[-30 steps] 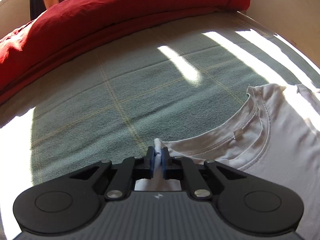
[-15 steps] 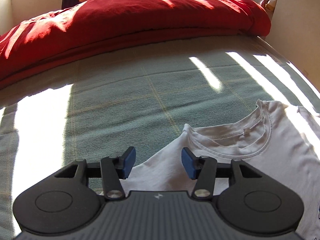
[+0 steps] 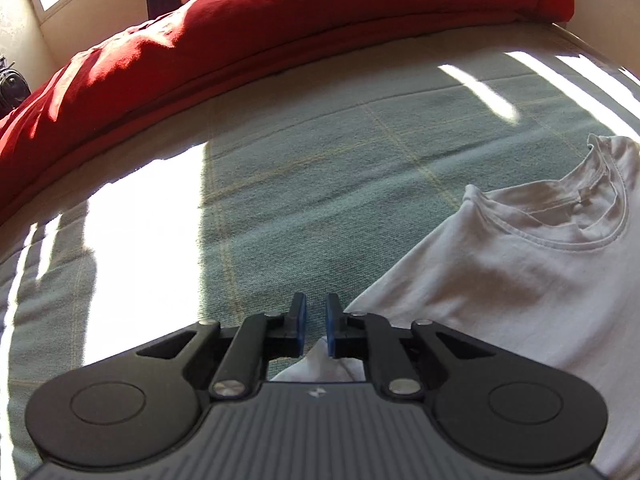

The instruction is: Fold clothes

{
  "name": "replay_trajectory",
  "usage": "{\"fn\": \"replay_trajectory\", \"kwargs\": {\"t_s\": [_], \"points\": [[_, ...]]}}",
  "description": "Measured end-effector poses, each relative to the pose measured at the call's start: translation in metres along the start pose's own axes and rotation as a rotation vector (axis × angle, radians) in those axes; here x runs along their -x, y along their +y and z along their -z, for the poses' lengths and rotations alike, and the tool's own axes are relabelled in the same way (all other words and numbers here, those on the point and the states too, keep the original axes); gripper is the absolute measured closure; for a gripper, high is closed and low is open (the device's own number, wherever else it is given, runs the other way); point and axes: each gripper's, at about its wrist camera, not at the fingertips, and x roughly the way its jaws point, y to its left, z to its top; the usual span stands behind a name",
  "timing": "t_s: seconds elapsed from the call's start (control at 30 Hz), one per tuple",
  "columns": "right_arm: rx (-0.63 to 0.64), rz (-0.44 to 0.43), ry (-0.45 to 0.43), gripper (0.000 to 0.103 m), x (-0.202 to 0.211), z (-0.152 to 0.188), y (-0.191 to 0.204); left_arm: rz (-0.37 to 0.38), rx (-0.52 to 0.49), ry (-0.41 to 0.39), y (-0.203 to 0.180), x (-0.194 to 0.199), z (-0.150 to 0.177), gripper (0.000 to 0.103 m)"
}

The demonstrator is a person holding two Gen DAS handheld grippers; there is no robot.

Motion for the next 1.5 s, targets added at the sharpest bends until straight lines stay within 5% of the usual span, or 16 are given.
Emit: {"fn": "replay_trajectory", "kwargs": {"t_s": [0.1,0.17,0.27,0.43,0.77,0.87,1.03,1.3,1.5], "points": [[0.011,0.002,0.001,0.000,0.001,0.000,0.002,0.054,0.063,-0.026,0.005,0.012,-0.003,0.093],[0.008,0.001,0.002,0.000,0.001,-0.001,0.002,0.142,0.062,-0.048,-0.004,0.031,-0.003,0.075],[-0.005,0.006,0.002,0.000,0.002,-0.003,0.004,0.286,0.063,-0.037,-0.026,0.052,-0.001,0.064],[0.014,0.037,-0.022,0.000,0.014,-0.015,0.018,0.394,0.118,0.078,-0.055,0.051,0.006,0.051],[-0.013,0.026,-0.023,0.000,0.011,-0.015,0.013,0.283,0.255,0.002,-0.049,-0.016,-0.027,0.037],[-0.014,0.022,-0.014,0.000,0.008,-0.012,0.009,0.206,0.236,-0.012,-0.051,-0.018,-0.034,0.035],[-0.029,0.003,-0.033,0.000,0.014,-0.011,0.003,0.184,0.222,0.022,-0.046,0.016,-0.029,0.036],[-0.014,-0.044,-0.050,0.000,0.024,-0.006,0.015,0.304,0.235,0.141,-0.041,0.101,0.009,0.029],[0.004,-0.059,-0.047,0.000,0.026,-0.002,0.022,0.336,0.296,0.198,-0.056,0.093,0.053,0.029]]}}
